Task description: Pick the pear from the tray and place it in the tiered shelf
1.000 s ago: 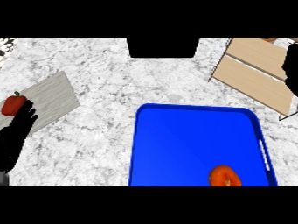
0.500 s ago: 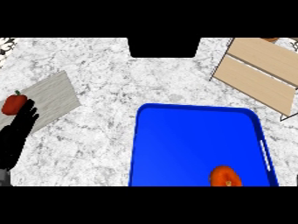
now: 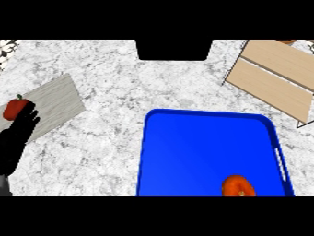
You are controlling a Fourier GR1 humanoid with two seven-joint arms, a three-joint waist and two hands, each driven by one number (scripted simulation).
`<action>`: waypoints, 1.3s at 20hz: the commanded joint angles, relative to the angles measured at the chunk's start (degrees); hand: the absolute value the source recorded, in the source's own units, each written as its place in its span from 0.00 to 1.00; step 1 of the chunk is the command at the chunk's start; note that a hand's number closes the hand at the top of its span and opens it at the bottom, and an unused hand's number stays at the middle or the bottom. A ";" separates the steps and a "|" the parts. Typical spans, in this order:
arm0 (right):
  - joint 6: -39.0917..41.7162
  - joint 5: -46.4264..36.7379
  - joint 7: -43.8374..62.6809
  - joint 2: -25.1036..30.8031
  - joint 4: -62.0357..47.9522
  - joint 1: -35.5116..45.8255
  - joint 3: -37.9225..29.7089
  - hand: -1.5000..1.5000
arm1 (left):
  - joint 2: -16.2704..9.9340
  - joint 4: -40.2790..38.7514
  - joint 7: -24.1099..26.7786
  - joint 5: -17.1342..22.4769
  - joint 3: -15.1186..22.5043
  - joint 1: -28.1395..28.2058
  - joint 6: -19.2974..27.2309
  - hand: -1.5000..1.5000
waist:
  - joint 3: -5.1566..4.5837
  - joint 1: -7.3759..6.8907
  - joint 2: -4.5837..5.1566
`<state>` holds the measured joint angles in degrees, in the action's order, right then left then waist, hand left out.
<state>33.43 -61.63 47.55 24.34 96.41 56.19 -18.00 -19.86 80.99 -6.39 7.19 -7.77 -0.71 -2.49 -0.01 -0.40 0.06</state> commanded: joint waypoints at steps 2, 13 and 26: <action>-8.57 -0.45 -4.01 2.02 -7.32 -3.12 -1.99 1.00 | 1.19 5.56 -1.50 -1.41 0.61 3.04 1.48 0.50 | 0.04 -0.35 -0.03; -23.79 0.70 -7.25 4.62 -22.25 -4.31 -8.64 0.00 | 2.24 -0.91 1.38 -2.18 -0.82 -0.12 0.54 0.50 | 0.01 -0.02 0.17; -28.02 7.91 -13.52 5.79 -26.11 -3.67 -8.51 0.00 | 2.99 -0.41 1.61 -2.60 -1.48 1.37 -1.59 0.50 | 0.01 0.06 -0.06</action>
<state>7.74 -56.92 34.99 30.64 69.82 51.75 -24.55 -17.89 80.77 -5.40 5.44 -9.77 0.16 -4.49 0.00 -0.45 0.04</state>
